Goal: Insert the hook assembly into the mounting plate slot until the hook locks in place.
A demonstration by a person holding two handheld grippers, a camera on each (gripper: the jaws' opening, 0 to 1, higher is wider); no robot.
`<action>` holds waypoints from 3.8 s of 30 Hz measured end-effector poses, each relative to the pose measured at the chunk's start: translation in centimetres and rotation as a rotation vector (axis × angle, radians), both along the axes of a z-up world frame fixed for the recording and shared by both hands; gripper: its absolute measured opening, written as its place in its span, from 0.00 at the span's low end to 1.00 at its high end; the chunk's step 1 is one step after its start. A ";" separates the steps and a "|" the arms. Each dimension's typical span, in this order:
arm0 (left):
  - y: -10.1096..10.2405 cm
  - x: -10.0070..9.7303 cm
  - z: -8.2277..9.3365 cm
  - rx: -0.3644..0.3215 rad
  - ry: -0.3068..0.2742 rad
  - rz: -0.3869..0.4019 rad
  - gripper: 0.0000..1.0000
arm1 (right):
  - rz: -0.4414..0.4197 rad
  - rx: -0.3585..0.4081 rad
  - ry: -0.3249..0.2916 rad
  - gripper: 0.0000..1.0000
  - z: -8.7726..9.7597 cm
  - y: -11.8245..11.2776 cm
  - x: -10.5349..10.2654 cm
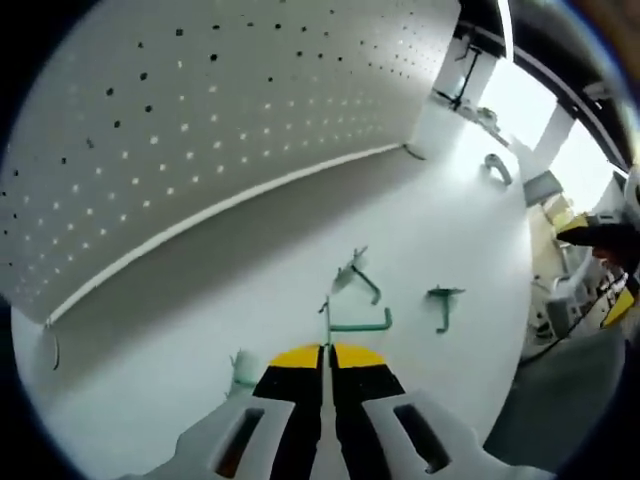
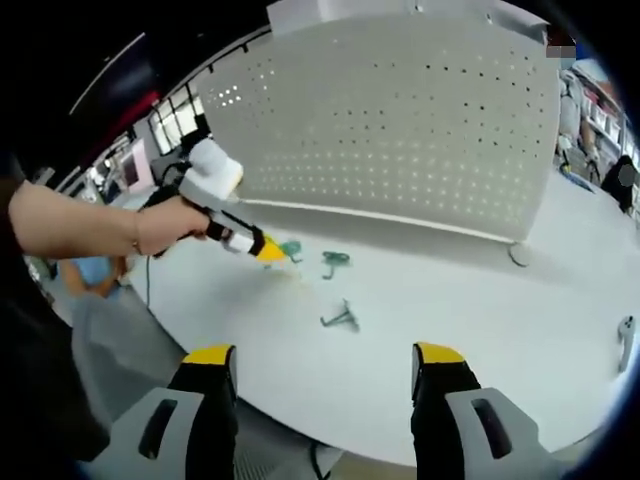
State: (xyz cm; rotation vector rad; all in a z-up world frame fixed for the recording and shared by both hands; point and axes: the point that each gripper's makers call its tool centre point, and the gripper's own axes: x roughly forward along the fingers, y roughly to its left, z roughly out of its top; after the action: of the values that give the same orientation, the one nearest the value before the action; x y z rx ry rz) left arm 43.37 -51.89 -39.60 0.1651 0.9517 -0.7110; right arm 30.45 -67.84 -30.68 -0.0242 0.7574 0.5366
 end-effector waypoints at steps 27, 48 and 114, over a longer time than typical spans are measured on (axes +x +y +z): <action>-1.6 -5.5 11.4 -0.141 -0.101 -0.020 0.01 | 0.064 0.026 -0.044 0.65 2.0 2.7 0.4; 0.0 -10.6 16.1 -0.163 -0.139 -0.028 0.02 | 0.150 0.050 -0.082 0.63 3.0 6.1 -0.5; -1.1 -12.0 18.9 -0.334 -0.269 0.121 0.02 | -0.110 0.949 0.206 0.02 10.8 14.2 1.4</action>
State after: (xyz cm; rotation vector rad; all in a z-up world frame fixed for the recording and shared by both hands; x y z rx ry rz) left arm 31.36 -52.99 -20.71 -0.0893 0.5714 -0.7048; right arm 31.81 -53.68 -19.90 0.9585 0.6358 0.7557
